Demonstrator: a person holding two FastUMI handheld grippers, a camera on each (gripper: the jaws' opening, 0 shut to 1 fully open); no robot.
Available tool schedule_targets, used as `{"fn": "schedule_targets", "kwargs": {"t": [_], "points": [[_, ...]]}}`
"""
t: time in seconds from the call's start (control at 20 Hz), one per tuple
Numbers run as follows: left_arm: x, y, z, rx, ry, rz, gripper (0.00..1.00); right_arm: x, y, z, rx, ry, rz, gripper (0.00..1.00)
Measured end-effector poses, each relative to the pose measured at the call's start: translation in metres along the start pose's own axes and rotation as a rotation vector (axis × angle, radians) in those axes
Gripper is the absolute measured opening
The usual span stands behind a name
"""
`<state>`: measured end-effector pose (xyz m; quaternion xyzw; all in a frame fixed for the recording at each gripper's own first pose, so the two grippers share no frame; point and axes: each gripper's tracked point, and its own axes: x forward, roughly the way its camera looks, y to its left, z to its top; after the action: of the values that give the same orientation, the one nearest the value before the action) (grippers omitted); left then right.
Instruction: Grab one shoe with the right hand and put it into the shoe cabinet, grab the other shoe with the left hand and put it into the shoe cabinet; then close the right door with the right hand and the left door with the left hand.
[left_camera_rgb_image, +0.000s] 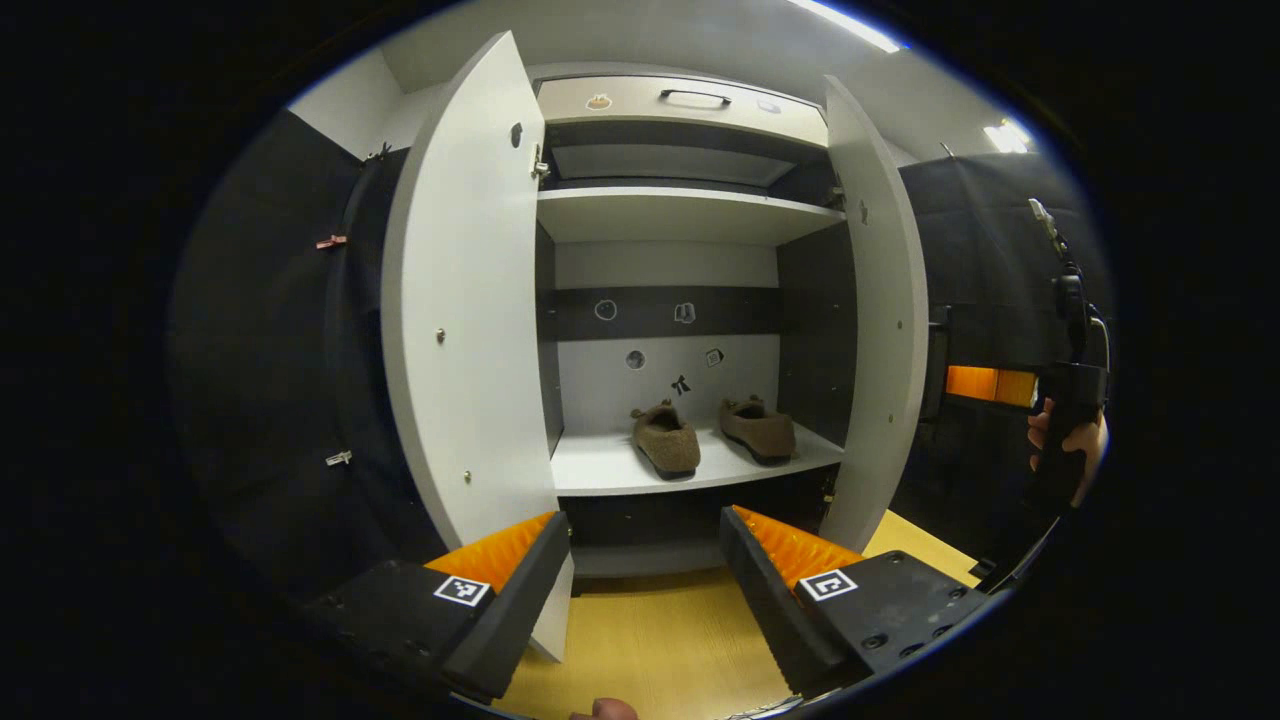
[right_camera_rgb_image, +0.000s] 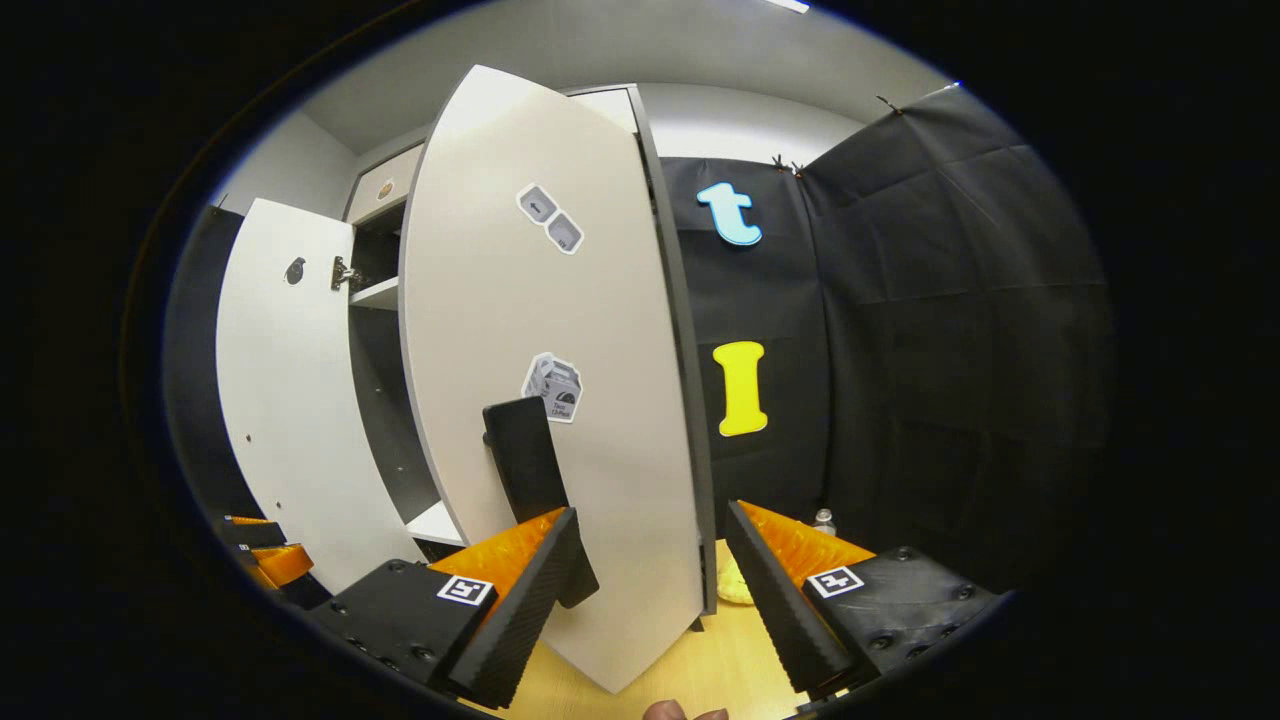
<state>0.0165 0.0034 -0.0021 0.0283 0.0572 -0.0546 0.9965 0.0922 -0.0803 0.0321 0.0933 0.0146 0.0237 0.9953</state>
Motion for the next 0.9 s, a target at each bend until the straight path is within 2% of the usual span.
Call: {"fn": "schedule_targets", "kwargs": {"t": [0.3, 0.5, 0.65, 0.9], "points": [[-0.022, 0.04, 0.002, -0.021, -0.005, 0.05, 0.96, 0.026, 0.047, -0.017, -0.004, 0.02, 0.054, 0.98], [-0.038, 0.079, 0.005, -0.041, -0.008, 0.105, 0.96, 0.038, 0.058, -0.019, -0.004, 0.015, 0.058, 0.98], [-0.044, 0.115, 0.009, -0.042, -0.014, 0.163, 0.96, 0.045, 0.064, -0.022, 0.01, 0.026, 0.07, 0.98], [-0.028, 0.179, 0.022, -0.022, -0.04, 0.265, 0.96, 0.04, 0.077, -0.03, -0.006, 0.049, 0.095, 0.98]]}}
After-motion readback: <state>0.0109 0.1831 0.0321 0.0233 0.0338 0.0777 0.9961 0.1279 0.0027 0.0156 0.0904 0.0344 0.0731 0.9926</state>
